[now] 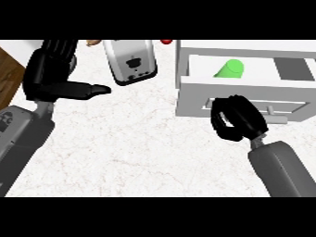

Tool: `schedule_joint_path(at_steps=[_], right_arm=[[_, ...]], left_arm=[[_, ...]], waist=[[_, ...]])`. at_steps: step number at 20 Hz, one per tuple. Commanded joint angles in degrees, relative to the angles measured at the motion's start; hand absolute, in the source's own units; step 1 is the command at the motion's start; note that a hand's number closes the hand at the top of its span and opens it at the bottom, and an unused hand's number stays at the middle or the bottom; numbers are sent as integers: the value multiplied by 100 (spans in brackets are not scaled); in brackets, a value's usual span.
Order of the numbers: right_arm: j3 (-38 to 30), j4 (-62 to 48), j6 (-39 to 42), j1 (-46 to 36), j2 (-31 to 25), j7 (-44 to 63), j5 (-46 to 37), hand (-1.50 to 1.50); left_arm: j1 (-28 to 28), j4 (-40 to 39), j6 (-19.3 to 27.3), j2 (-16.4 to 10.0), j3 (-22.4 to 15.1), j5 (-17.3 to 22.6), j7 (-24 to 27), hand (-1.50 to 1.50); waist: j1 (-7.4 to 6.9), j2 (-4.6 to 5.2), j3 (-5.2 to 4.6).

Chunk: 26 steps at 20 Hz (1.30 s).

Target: Pick up the cup, place it into the drawer and close the drawer

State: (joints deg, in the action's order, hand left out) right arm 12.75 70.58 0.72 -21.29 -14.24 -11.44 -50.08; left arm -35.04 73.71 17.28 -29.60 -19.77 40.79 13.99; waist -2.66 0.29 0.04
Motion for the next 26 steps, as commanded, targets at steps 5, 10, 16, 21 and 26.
schedule_joint_path(at_steps=[5, 10, 16, 21, 26], right_arm=[[-559, -2998, -800, -1616, 360, -854, -170, 150], [-1041, -4395, -798, -2633, 229, -1110, -32, 150], [-1388, -5283, -521, -3325, -95, -1185, 108, 150], [-1588, -5464, -313, -3451, -447, -1578, 306, 150], [-1818, -5482, -206, -3554, -542, -1673, 543, 150]], left_arm=[[978, 598, -469, -436, 416, 17, 81, -150], [743, 264, -681, -301, 470, -30, 137, -150], [773, 328, -781, -287, 538, -50, 151, -150], [968, 350, -1101, -292, 525, 2, 230, -150], [925, 336, -1217, -228, 526, 70, 208, -150]], waist=[[20, 19, 3], [-87, 103, 9], [-215, 174, 14], [-256, 188, 15], [-357, 272, 21]])
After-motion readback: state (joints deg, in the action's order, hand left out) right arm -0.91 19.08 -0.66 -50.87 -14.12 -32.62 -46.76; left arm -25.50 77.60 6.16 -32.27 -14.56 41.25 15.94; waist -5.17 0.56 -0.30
